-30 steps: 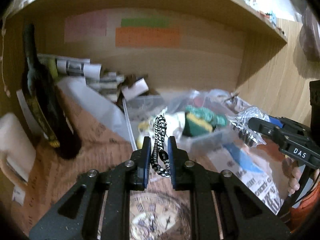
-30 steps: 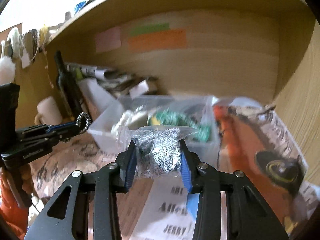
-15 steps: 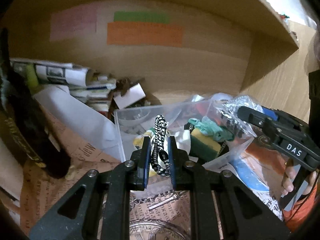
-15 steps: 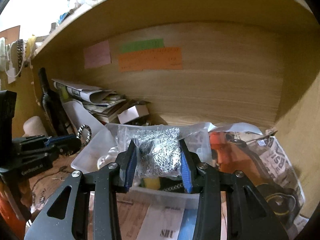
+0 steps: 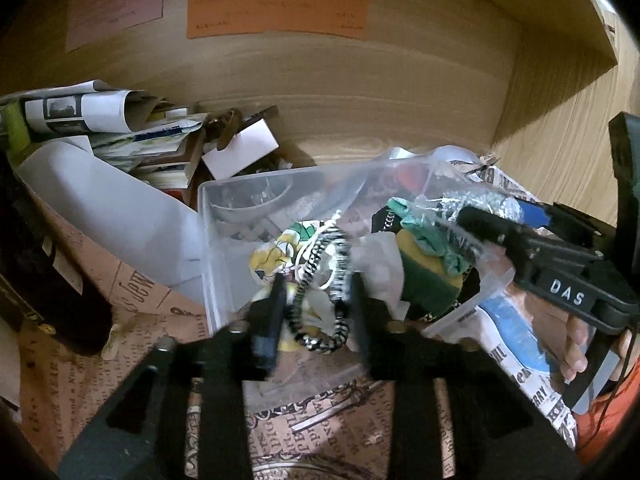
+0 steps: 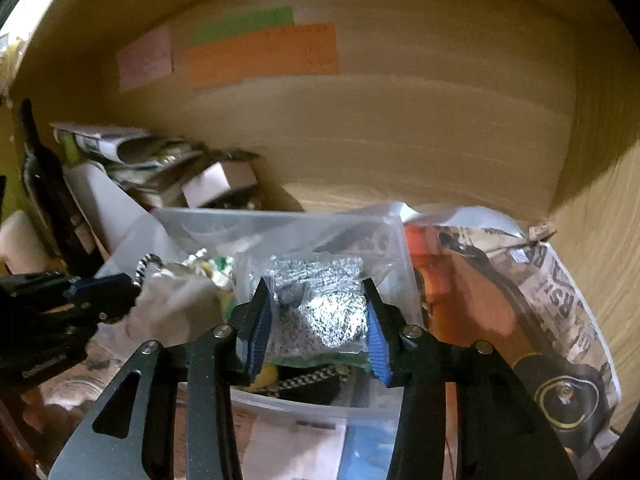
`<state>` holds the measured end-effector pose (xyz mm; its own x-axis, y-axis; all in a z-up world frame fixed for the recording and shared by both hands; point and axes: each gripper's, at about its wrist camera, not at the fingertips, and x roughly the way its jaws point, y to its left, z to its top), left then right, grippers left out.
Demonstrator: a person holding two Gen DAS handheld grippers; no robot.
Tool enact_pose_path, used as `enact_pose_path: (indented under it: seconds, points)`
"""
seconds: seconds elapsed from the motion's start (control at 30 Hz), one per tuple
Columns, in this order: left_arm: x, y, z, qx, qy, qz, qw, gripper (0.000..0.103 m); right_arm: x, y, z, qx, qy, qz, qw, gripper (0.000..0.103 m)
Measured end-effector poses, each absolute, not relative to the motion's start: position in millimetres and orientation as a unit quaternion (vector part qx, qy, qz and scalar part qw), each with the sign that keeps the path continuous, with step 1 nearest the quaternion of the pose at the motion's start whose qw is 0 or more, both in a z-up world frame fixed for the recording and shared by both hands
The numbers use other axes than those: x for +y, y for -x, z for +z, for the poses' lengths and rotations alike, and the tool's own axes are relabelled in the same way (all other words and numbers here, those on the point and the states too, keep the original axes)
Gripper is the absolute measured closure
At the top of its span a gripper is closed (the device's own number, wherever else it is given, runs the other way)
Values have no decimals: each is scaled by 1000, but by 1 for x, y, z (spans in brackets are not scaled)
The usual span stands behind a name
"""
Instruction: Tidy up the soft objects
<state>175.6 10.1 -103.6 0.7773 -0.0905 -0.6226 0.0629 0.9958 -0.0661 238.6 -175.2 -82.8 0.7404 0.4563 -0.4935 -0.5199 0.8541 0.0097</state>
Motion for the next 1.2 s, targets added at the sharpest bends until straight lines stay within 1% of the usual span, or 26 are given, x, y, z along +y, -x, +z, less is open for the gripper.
enact_pose_path:
  seconds: [0.07,0.13,0.2,0.3,0.47,0.57,0.63,0.67,0.83,0.9,0.93,1.0,1.07,1.1,1.17,1.2]
  points:
    - [11,-173,-102,326,24,-40,944,56,-176,-240,-85,255,67,260,929,42]
    - [11,-170,-99,322,25,-40,945,54,-177,-238,-85,254,67,258,930,36]
    - [12,-166,-96,319,28,-41,946,50,-177,-237,-84,250,68,257,931,34]
    - [13,-158,-87,307,31,-41,950,47,-181,-233,-78,243,64,260,932,25]
    - [13,-138,-64,270,31,-33,962,42,-186,-217,-62,221,55,274,934,24]
    - [15,-123,-48,248,36,-33,968,42,-190,-202,-48,199,56,282,937,23]
    - [14,-112,-37,228,36,-29,972,40,-194,-190,-38,179,54,289,939,20]
    - [13,-110,-34,220,34,-26,975,39,-196,-185,-34,171,53,291,940,19]
    - [8,-83,-12,172,27,-17,985,29,-207,-157,-14,127,48,297,945,17]
    - [6,-76,-7,158,24,-13,987,24,-211,-147,-8,112,45,300,946,16]
    - [5,-71,-4,150,24,-12,988,23,-213,-143,-5,105,44,301,947,14]
    - [4,-64,0,139,26,-12,990,16,-216,-135,-1,93,41,303,948,12]
    - [4,-57,3,130,28,-10,991,11,-219,-127,2,81,37,307,947,5]
    - [2,-52,5,124,29,-9,992,9,-220,-123,3,74,36,308,948,4]
    - [-1,-45,7,114,28,-4,993,6,-222,-116,5,62,34,306,949,0]
    - [-2,-43,8,110,27,-4,994,4,-223,-113,6,58,33,306,950,0]
